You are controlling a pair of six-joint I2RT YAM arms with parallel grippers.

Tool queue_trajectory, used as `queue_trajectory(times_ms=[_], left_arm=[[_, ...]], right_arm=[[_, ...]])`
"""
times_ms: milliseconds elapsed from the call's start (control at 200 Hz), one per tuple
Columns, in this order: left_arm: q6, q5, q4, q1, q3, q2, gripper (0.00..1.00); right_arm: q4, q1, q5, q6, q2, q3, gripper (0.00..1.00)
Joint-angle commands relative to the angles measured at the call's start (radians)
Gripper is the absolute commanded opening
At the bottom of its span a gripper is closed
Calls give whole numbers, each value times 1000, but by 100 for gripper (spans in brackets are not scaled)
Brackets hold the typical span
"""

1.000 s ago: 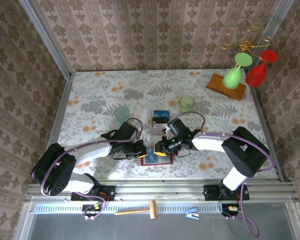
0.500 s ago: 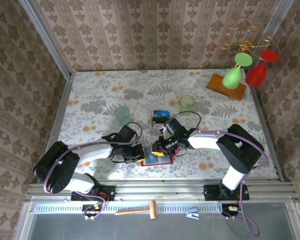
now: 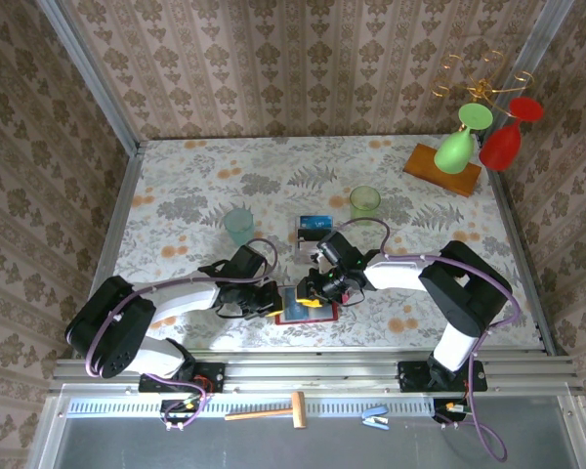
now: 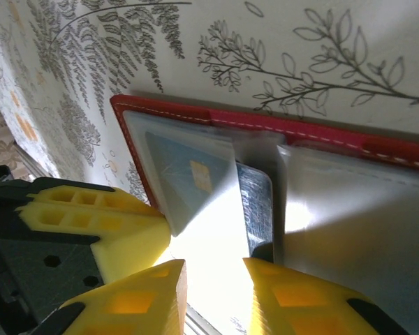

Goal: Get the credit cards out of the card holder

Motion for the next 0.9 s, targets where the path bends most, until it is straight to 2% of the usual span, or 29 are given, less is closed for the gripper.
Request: queue_trajectory(times_ms=[0, 430, 895], left_arm=[[26, -31, -43, 6, -22, 5, 1], [23, -30, -54, 8, -19, -8, 1], [27, -31, -135, 7, 103, -72, 3]], right_arm=[[-88, 7, 50, -39, 0, 26, 30], [-144, 5, 90, -74, -30, 52, 31], [-118, -9, 88, -57, -106, 26, 31]])
